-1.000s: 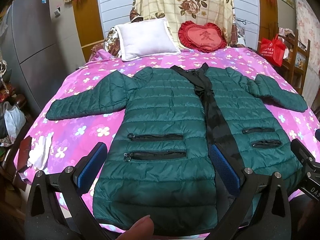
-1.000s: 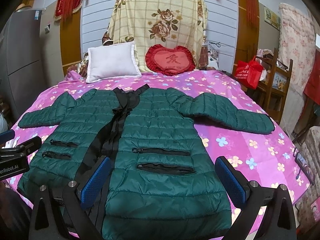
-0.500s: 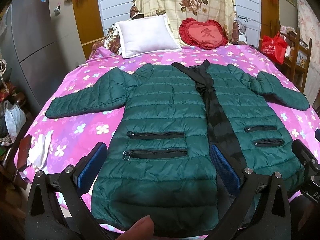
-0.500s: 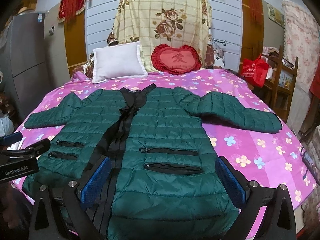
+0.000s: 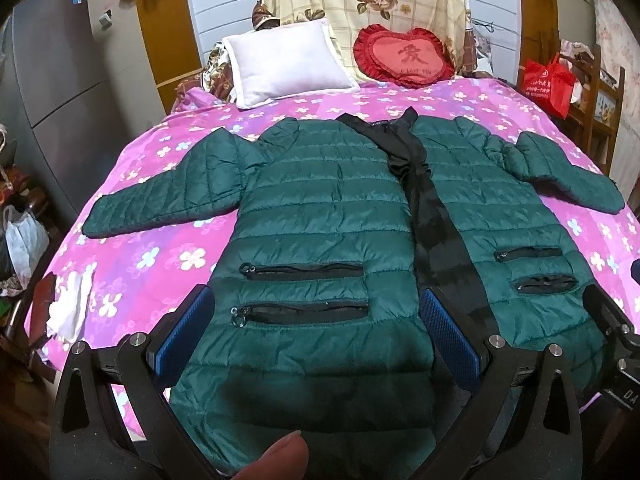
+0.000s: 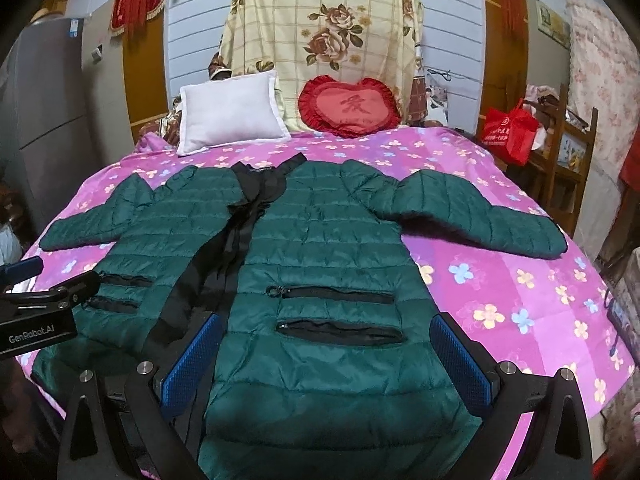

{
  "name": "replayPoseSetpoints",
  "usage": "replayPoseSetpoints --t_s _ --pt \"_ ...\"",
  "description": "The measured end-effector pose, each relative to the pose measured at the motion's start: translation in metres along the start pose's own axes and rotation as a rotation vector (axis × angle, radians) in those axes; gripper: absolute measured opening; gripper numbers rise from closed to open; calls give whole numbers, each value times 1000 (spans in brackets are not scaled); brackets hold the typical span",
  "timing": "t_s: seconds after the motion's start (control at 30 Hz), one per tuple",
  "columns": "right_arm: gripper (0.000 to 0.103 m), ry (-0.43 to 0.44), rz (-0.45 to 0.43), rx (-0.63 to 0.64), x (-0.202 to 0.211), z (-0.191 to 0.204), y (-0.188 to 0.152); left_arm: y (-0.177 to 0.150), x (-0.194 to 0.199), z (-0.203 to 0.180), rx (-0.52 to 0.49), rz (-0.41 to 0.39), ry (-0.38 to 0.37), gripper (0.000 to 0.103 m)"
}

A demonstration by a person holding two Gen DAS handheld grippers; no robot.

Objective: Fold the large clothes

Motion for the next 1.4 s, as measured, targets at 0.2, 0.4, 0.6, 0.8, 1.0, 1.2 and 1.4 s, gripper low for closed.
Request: replayPoseSetpoints --t_s 0.2,0.4,0.6,0.8,1.0,1.2,1.4 --pt "103 -32 29 -11 -30 -1 15 29 -33 29 14 32 -65 103" --pt "103 -21 53 11 -73 13 41 48 -89 65 38 97 -65 103" --pt "103 9 100 89 -111 41 22 15 -136 70 96 211 -107 103" --pt "103 26 233 60 -139 36 5 5 -132 69 97 197 -77 103" --pt "103 -18 267 116 -147 43 -5 2 -132 70 91 184 -59 103" --pt "103 -26 270 124 -145 42 -6 2 -134 68 73 189 -60 103" --pt "103 -57 107 76 -116 28 22 15 -111 66 59 95 -32 103"
Point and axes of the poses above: each gripper's, at about its wrist camera, not at the fingertips, and x roughly against the way its jaws point, z to its left, y to its top, the point moved 5 cm from there along -x, roughly the way its jaws point, and after that the axes turned 15 degrees about -y, right-handed, at the moved point
